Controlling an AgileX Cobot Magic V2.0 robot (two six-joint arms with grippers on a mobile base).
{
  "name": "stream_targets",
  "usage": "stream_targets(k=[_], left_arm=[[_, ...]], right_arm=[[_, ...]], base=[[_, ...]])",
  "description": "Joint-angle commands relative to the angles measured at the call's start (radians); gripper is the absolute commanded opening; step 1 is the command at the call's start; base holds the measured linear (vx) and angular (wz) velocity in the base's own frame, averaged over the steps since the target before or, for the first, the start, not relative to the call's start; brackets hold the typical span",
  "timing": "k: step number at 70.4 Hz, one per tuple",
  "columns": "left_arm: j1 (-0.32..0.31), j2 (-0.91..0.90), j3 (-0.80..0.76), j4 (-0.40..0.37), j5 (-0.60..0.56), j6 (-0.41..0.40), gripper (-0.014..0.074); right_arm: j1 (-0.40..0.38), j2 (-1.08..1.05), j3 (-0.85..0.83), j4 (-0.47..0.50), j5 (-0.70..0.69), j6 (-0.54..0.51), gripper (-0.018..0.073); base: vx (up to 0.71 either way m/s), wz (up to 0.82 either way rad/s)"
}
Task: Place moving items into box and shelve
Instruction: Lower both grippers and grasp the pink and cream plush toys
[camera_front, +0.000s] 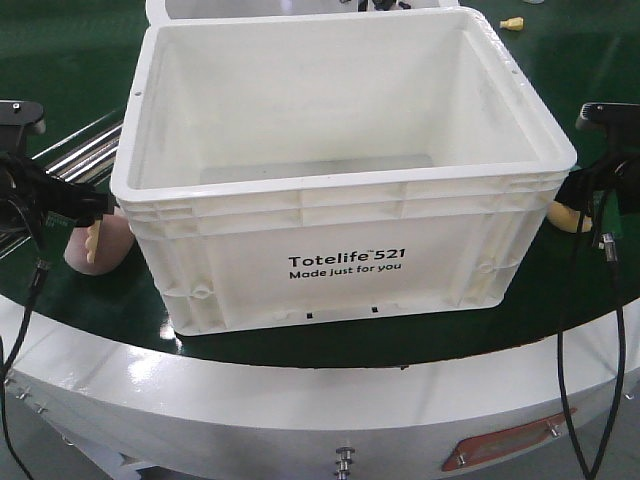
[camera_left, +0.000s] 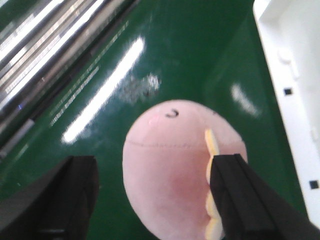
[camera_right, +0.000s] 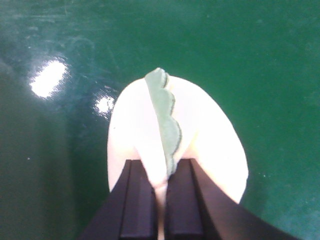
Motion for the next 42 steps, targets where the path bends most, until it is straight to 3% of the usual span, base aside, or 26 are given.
stream_targets(k=[1,15,22,33,42], left_arm=[[-0.006,-0.009,-0.032,-0.032,-0.025,-0.006,0.0588],[-0.007,0.04,-0.032,-0.09,-0.014,0.015,0.0578],[-0.007,0.055,-0.032,-0.121,-0.011,0.051,0.052],[-0.007,0.077,-0.032,-0.173,-0.007,0.075,0.0301],[-0.007,0.089,-0.032,-0.195,-0.005,0.079,0.005]], right_arm=[[-0.005,-0.033,-0.02,-0.004,0.002,-0.007,-0.0015],[-0.005,-0.033,-0.02,-0.004,0.004,-0.007,-0.0015],[-0.005,-0.033,-0.02,-0.004,0.006,-0.011,-0.0015],[-0.005,-0.033,-0.02,-0.004,0.01,-0.017,-0.0015],[-0.005,-0.033,-0.02,-0.004,0.011,-0.018,-0.0015]], base=[[0.0,0.0],[0.0,0.0],[0.0,0.0],[0.0,0.0],[0.0,0.0]])
